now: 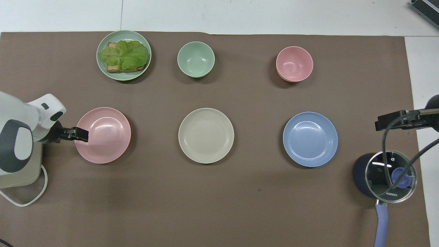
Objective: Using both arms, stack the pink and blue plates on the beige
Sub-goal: 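Reach the left gripper to the pink plate rim and grasp it, then lift the pink plate with the left gripper over the beige plate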
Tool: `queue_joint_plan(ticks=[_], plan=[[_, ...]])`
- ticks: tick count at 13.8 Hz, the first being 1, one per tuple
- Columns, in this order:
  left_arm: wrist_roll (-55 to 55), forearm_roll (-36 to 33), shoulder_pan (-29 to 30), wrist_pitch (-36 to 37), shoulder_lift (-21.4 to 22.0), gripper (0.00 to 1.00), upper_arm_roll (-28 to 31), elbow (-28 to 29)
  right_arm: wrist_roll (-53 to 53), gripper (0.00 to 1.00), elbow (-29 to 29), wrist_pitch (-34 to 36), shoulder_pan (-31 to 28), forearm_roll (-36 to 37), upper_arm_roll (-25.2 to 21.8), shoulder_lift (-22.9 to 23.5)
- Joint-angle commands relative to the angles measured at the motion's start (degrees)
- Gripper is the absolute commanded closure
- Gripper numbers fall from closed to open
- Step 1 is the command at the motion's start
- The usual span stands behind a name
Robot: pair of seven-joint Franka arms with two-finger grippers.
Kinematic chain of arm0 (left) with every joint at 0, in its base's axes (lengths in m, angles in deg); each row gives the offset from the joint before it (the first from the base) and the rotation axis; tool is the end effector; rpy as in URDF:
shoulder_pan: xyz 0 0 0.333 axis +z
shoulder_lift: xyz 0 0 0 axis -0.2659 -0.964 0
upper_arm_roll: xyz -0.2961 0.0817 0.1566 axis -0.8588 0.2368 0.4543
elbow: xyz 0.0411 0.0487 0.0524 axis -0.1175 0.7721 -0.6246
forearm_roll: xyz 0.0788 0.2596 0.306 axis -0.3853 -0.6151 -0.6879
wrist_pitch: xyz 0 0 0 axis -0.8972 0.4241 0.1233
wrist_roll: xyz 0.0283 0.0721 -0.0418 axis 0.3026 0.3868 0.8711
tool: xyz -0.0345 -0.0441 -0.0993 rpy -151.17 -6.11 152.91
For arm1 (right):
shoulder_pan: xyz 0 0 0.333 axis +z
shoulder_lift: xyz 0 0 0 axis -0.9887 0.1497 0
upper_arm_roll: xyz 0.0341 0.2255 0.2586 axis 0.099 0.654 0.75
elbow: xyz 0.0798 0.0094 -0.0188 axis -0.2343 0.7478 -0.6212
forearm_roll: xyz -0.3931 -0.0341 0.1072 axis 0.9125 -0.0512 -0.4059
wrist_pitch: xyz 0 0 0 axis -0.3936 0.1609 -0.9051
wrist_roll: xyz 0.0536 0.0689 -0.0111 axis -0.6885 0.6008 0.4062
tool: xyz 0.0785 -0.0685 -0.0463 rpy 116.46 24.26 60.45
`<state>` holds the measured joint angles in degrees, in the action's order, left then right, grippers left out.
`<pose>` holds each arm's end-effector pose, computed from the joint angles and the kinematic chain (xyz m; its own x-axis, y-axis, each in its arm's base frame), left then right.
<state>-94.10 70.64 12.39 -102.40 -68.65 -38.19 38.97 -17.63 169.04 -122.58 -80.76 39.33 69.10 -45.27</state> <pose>0.5564 0.0301 0.3667 0.9912 -0.0361 -0.1270 -0.0334 -0.9992 0.0233 0.5439 -0.0021 0.6522 0.9995 0.0176 -0.0254 0.0176 -0.9998 0.0006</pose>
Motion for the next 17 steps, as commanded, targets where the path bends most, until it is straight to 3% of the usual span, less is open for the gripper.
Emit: queue_joint_plan(ticks=[1, 7, 8, 9, 10, 12, 13, 17], plan=[[-0.29, -0.17, 1.7, -3.05, -1.35, 0.0, -0.26, 1.65, -1.1, 0.0, 1.38, -0.62, -0.54, -0.64, 0.36, -1.15], [0.06, -0.17, 1.97, -3.5, -1.19, 0.0, -0.17, 4.99, -1.1, 0.0, 1.99, -0.62, -0.54, -0.64, 0.36, -1.5], [0.15, -0.17, 1.97, -3.5, -1.18, 0.1, -0.17, 5.17, -1.1, 0.0, 1.99, -0.62, -0.54, -0.64, 0.36, -1.5], [0.15, -0.17, 1.97, -3.5, -1.18, 0.39, -0.17, 5.08, -1.1, 0.0, 1.99, -0.62, -0.54, -0.64, 0.36, -1.5], [0.15, -0.17, 1.97, -3.5, -1.27, 0.61, -0.17, 5.08, -1.1, 0.0, 1.99, -0.62, -0.54, -0.64, 0.36, -1.5], [-0.02, -0.17, 1.97, -3.5, -1.18, 0.95, -0.17, 5.08, -1.1, 0.0, 1.99, -0.71, -0.54, -0.64, 0.36, -1.5], [-0.02, -0.17, 1.97, -3.32, -1.18, 1.0, -0.17, 5.08, -1.1, 0.0, 1.99, -0.62, -0.54, -0.72, 0.36, -1.5], [-0.11, 0.97, 1.97, 0.88, -1.53, 1.0, -0.17, 2.46, -1.1, 0.0, 1.99, -0.71, -0.54, -0.72, 0.36, -1.5]])
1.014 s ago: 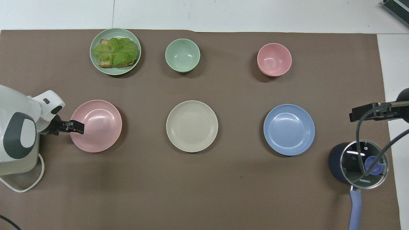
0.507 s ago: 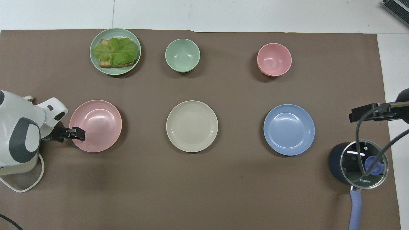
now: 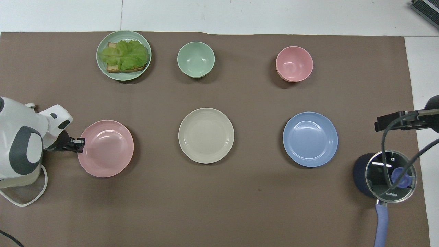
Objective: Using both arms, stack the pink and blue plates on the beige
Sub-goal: 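Lift the pink plate with the left gripper over the beige plate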
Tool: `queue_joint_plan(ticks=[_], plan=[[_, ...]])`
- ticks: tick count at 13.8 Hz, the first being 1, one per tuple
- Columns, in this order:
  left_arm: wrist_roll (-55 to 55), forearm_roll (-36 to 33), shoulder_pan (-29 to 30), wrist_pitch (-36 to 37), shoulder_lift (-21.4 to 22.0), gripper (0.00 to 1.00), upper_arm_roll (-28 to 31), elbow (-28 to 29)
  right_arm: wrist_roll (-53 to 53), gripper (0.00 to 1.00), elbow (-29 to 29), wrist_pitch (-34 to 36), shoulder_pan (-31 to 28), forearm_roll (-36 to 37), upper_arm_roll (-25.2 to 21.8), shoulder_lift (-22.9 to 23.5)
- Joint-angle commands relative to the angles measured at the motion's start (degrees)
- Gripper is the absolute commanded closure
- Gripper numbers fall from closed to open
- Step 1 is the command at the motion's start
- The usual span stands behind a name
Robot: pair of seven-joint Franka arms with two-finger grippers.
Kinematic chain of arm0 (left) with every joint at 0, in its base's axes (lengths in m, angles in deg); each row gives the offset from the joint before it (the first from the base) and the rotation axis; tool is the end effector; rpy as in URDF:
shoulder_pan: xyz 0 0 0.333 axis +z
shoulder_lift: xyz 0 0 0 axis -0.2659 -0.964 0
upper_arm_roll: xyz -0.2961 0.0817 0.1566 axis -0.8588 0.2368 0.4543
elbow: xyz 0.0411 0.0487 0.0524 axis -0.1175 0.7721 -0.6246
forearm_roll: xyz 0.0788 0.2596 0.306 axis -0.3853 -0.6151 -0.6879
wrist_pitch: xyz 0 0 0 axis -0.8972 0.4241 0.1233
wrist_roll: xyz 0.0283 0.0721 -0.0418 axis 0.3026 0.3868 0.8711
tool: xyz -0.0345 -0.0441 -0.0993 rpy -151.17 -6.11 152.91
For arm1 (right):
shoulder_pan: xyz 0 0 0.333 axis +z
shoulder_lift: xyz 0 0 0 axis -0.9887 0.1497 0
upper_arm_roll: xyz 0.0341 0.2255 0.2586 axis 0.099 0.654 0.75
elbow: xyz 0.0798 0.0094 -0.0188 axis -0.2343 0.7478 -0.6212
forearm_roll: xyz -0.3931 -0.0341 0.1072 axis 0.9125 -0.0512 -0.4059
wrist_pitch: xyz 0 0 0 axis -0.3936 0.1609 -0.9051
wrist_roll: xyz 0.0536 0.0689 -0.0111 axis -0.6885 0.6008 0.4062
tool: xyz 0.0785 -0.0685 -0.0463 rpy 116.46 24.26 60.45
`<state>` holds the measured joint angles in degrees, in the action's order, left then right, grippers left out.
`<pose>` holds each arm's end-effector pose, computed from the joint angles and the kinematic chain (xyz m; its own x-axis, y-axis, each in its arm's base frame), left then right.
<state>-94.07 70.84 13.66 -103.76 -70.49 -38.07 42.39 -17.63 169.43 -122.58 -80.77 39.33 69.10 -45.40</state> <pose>0.5398 0.0425 0.3252 0.9810 -0.0090 -0.1938 -0.0037 -0.9996 0.0276 0.5430 -0.0022 0.6501 0.9994 0.0174 -0.0300 0.0174 -0.9998 0.0005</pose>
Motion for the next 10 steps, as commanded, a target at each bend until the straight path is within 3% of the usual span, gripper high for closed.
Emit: queue_joint_plan(ticks=[1, 6, 10], plan=[[-0.15, 1.21, 0.71, 4.86, 0.3, 1.0, -0.39, -2.63, -1.1, 0.0, 1.6, -0.71, -0.54, -0.72, 0.36, -1.37], [0.46, 9.45, 0.45, 21.39, 0.48, 1.0, -0.39, -15.37, -1.1, 0.0, 1.6, -0.71, -0.54, -0.72, 0.36, -1.37], [8.97, 14.56, -1.57, 21.86, 1.79, 1.0, -2.49, -16.27, -1.1, 0.0, 1.6, -0.71, -0.54, -0.81, 0.27, -1.37]])
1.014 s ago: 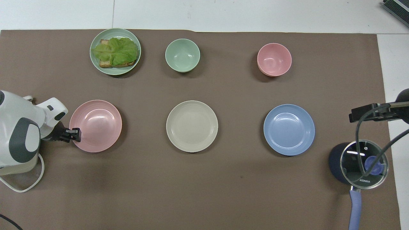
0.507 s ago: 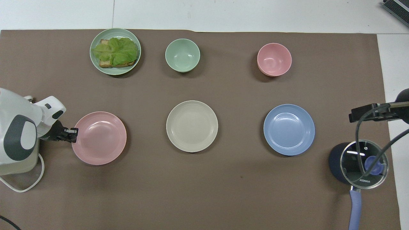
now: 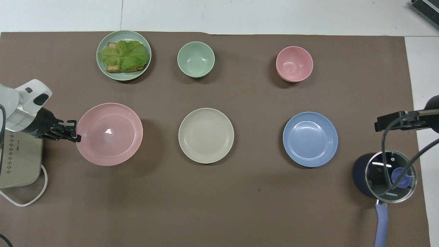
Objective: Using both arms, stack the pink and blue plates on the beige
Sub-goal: 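Lift the pink plate with the left gripper over the beige plate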
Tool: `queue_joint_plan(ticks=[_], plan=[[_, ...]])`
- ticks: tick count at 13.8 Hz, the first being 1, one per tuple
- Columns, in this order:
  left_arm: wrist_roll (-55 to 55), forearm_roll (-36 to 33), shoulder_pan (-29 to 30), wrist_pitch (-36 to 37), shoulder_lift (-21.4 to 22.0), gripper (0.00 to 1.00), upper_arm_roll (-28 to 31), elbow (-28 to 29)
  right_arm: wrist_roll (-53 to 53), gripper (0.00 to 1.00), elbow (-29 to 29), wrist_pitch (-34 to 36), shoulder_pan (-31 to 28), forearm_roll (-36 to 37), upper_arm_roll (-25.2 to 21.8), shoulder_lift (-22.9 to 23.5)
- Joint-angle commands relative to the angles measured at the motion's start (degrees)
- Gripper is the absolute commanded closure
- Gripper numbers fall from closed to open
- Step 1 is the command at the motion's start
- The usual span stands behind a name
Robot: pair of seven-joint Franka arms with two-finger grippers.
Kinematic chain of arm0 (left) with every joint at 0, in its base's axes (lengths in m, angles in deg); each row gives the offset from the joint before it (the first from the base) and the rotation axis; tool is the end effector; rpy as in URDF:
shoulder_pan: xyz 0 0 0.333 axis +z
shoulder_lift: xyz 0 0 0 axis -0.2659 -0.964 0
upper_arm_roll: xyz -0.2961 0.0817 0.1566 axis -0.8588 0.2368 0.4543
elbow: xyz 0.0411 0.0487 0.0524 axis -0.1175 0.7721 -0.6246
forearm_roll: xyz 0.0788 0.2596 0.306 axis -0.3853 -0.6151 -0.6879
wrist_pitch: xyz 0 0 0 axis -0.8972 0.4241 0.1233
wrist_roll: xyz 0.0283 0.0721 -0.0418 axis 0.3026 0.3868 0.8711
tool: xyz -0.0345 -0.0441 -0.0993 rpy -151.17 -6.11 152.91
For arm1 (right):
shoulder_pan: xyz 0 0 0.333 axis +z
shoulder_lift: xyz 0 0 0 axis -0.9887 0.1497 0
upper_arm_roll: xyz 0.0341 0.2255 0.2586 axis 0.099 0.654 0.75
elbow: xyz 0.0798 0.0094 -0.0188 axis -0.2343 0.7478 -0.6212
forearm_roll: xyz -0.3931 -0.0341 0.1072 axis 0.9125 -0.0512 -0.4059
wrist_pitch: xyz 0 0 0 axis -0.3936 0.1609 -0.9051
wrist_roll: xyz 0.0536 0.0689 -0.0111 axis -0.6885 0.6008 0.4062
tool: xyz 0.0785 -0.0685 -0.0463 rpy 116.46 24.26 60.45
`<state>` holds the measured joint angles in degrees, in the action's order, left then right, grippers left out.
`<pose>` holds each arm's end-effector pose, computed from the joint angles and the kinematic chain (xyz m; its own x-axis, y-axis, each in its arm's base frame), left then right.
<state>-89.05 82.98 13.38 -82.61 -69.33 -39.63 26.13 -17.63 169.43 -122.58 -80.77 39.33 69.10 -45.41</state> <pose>0.5747 0.0043 0.4405 0.9629 0.0735 -0.2597 0.1311 -0.9685 0.2119 0.5429 -0.0022 0.6502 0.9994 0.0174 -0.0298 0.0174 -0.9998 0.0005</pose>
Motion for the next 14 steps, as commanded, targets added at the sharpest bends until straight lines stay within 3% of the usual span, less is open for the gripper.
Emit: queue_joint_plan(ticks=[1, 5, 8, 14], plan=[[5.54, 5.48, -1.74, 0.01, 0.98, 1.0, -1.11, 0.25, -1.1, 0.0, 1.6, -0.71, -0.53, -0.81, 0.27, -1.36], [10.99, 9.72, -7.88, -3.5, 1.6, 1.0, -1.55, 1.92, -1.1, 0.0, 1.6, -0.71, -0.62, -0.81, 0.27, -1.36], [17.48, 13.59, -13.86, -10.0, 2.66, 1.0, -1.55, 4.64, -1.1, 0.0, 1.6, -0.89, -0.71, -0.81, 0.27, -1.27], [23.92, 14.74, -24.23, -23.18, 1.34, 1.0, -1.55, 10.0, -1.1, 0.0, 1.6, -0.8, -0.71, -0.9, 0.18, -1.36]])
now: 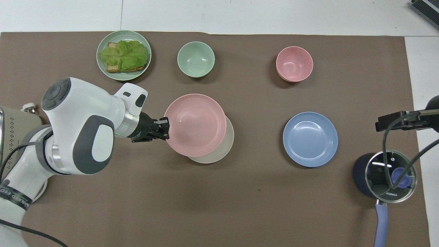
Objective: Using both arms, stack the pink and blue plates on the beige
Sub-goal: 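Lift the pink plate with the left gripper over the beige plate, then lower the pink plate onto the beige plate and open the left gripper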
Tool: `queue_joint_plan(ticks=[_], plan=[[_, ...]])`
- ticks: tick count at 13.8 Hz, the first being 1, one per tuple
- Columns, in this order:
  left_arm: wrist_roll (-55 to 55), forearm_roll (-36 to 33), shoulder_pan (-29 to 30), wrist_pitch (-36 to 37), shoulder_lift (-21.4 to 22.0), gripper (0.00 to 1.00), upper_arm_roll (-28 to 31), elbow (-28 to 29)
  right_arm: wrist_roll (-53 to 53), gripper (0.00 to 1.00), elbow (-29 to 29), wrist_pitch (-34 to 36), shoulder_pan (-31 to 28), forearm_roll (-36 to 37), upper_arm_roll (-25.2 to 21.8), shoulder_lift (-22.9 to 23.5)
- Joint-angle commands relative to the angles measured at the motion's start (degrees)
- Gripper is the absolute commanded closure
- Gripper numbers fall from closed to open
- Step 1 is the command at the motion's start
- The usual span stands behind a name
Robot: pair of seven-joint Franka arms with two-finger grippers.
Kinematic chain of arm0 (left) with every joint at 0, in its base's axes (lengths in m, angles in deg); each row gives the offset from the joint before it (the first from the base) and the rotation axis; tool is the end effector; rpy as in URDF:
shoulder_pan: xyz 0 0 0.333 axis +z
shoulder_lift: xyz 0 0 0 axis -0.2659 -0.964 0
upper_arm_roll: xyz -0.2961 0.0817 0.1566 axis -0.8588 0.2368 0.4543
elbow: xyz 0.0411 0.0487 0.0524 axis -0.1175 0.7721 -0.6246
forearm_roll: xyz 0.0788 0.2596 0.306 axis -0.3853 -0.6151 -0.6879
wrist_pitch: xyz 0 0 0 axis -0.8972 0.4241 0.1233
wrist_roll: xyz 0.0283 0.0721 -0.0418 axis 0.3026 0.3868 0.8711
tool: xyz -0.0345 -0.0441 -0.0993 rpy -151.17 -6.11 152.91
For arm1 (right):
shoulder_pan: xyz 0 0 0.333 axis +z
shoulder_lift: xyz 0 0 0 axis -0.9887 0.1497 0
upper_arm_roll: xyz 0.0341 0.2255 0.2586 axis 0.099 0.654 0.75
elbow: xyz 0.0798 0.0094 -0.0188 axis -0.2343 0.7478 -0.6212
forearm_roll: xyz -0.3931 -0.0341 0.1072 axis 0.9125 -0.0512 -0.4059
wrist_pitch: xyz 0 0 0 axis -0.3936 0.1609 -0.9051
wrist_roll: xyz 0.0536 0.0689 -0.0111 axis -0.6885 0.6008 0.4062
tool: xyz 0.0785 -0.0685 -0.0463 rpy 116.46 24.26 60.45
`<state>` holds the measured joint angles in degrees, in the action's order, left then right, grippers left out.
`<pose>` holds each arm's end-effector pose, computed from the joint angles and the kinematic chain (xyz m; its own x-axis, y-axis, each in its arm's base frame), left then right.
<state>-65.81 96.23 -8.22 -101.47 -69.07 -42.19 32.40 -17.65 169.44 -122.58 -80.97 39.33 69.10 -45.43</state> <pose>0.5408 -0.2392 0.4184 0.9523 0.2090 -0.2223 0.2745 -0.9047 0.3257 0.5428 -0.0041 0.6503 0.9995 0.0136 -0.0296 0.0136 -0.9999 0.0005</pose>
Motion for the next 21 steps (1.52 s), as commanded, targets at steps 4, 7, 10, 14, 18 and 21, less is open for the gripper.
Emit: queue_joint_plan(ticks=[4, 7, 10, 14, 18, 21], plan=[[2.97, 2.45, -6.16, -9.53, -2.43, 1.0, 1.1, 3.91, -1.08, 0.0, 1.59, -0.8, -0.51, -0.9, 0.19, -1.34], [2.97, 2.45, -6.25, -10.14, -2.87, 1.0, 1.1, 5.49, -1.08, 0.0, 1.68, -0.71, -0.51, -0.9, 0.19, -1.34], [2.97, 2.45, -6.77, -11.64, -3.4, 1.0, 1.1, 6.2, -1.08, 0.0, 1.77, -0.71, -0.51, -0.9, 0.19, -1.34], [2.45, 2.45, -6.77, -11.55, -3.31, 1.0, 1.18, 6.81, -1.08, 0.0, 1.77, -0.71, -0.42, -0.9, 0.19, -1.34], [2.97, 2.45, -6.42, -11.2, -3.4, 0.0, 1.18, 6.64, -1.08, 0.0, 1.68, -0.71, -0.51, -0.9, 0.19, -1.34], [2.27, 2.19, -5.9, -10.41, -3.4, 0.0, 1.45, 5.06, -0.65, 0.0, 0.45, -0.89, -0.59, -0.99, -0.17, -0.64]])
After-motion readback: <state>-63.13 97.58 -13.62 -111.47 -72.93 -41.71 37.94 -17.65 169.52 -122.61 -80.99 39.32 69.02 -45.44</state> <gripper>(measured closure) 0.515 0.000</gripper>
